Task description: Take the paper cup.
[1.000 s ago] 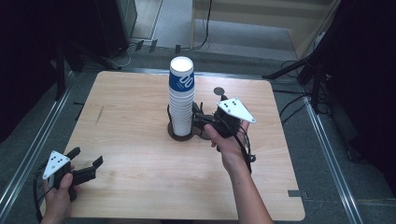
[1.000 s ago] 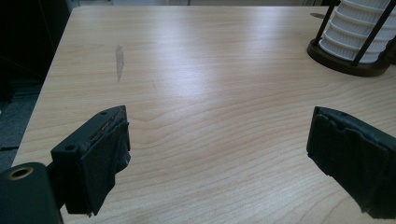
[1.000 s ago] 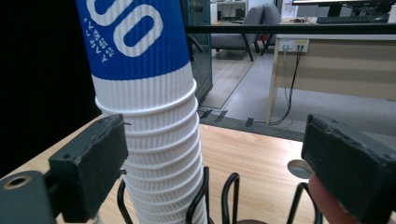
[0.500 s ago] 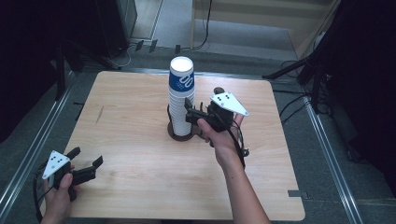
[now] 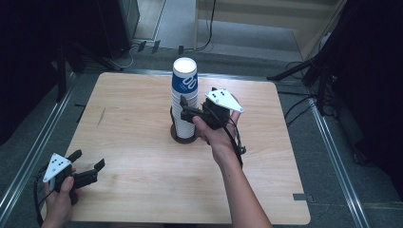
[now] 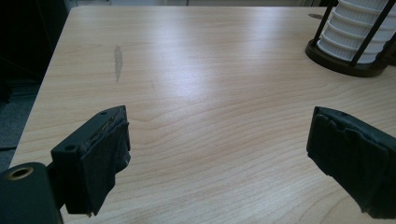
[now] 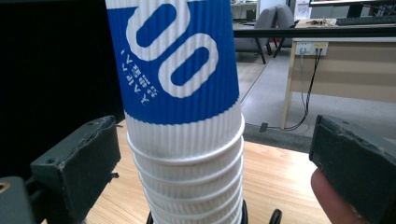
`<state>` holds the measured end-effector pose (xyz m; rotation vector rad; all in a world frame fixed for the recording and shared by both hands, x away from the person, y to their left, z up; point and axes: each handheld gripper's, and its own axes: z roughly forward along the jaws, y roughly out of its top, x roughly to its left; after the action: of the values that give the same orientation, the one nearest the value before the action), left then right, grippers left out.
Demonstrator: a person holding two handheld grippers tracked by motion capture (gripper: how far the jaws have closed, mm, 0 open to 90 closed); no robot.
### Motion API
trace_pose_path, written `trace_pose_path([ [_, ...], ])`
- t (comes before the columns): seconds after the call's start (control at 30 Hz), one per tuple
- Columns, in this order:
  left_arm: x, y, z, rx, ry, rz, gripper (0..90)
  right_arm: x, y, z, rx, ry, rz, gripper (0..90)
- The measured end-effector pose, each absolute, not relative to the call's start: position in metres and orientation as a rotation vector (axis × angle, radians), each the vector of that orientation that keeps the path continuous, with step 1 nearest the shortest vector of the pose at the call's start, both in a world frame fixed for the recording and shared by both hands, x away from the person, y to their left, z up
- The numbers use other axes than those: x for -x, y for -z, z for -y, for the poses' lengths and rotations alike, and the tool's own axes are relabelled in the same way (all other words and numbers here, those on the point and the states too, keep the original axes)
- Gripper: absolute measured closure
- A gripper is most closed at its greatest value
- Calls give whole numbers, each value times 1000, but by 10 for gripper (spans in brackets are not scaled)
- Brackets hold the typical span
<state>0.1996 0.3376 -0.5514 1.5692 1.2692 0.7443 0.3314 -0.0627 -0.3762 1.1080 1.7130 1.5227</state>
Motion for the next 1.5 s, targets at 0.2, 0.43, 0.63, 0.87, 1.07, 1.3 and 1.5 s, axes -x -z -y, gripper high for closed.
trace_pose_path([
  [0.2, -200, 551, -337, -1577, -749, -1267, 68, -336, 374, 56, -1094, -1533, -1720, 31],
  [0.43, -200, 551, -337, -1579, -748, -1269, 68, -339, 371, 49, -1084, -1536, -1719, 38],
  [0.63, -200, 551, -337, -1577, -748, -1270, 68, -342, 368, 44, -1075, -1539, -1717, 43],
  [0.87, -200, 551, -337, -1579, -748, -1270, 68, -346, 365, 38, -1078, -1531, -1718, 49],
  [1.07, -200, 551, -337, -1575, -745, -1273, 68, -351, 364, 35, -1075, -1516, -1714, 66],
  [1.3, -200, 551, -337, -1572, -743, -1275, 68, -357, 365, 31, -1092, -1512, -1710, 83],
  [1.5, -200, 551, -338, -1572, -740, -1274, 68, -361, 367, 29, -1102, -1502, -1708, 96],
])
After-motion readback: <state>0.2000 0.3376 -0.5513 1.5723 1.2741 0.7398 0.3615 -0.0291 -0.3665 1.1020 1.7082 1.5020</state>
